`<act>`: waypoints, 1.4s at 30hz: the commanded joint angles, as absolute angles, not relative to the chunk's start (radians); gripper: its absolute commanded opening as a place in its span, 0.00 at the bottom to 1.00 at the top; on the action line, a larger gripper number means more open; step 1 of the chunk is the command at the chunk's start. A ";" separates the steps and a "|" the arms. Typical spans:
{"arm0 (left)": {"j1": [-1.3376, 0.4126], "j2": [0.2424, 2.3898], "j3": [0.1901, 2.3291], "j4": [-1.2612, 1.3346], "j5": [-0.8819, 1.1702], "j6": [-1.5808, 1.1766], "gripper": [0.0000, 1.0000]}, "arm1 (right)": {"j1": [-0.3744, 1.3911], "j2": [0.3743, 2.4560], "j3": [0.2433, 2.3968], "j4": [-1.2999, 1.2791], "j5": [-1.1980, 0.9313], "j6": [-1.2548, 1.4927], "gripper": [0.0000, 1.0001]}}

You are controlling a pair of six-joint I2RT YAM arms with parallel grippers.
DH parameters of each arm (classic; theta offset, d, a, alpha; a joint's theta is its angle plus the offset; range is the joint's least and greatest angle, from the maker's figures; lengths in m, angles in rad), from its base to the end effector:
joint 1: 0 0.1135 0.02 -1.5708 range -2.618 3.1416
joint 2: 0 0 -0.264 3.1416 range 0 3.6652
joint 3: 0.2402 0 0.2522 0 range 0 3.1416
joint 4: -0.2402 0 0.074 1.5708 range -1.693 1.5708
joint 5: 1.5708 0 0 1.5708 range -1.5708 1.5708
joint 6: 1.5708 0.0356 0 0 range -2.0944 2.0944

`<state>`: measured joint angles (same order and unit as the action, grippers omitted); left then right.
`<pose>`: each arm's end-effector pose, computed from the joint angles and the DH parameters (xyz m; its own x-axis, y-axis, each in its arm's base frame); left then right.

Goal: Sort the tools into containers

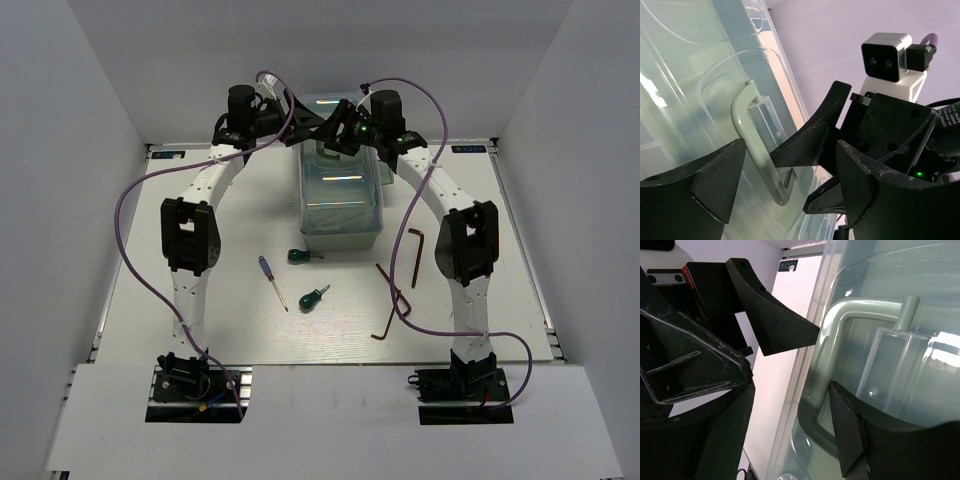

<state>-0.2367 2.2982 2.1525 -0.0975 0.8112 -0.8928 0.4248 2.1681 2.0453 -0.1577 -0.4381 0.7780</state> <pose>0.5211 -0.1522 0.3108 -0.8054 -0.3574 -0.4728 0.3481 0.3603 -0.8654 0.4685 0.2285 0.3319 -0.7023 0.3799 -0.6021 -0.3534 0.5481 0.7581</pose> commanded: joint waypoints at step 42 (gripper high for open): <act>-0.245 2.362 2.307 -0.460 0.894 -0.799 0.83 | 0.430 2.109 1.976 -0.061 -0.558 0.776 0.67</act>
<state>-0.2340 2.3299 2.2929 -0.3649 0.8448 -0.8200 0.4137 2.1540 1.9965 -0.0937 -0.5003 0.7704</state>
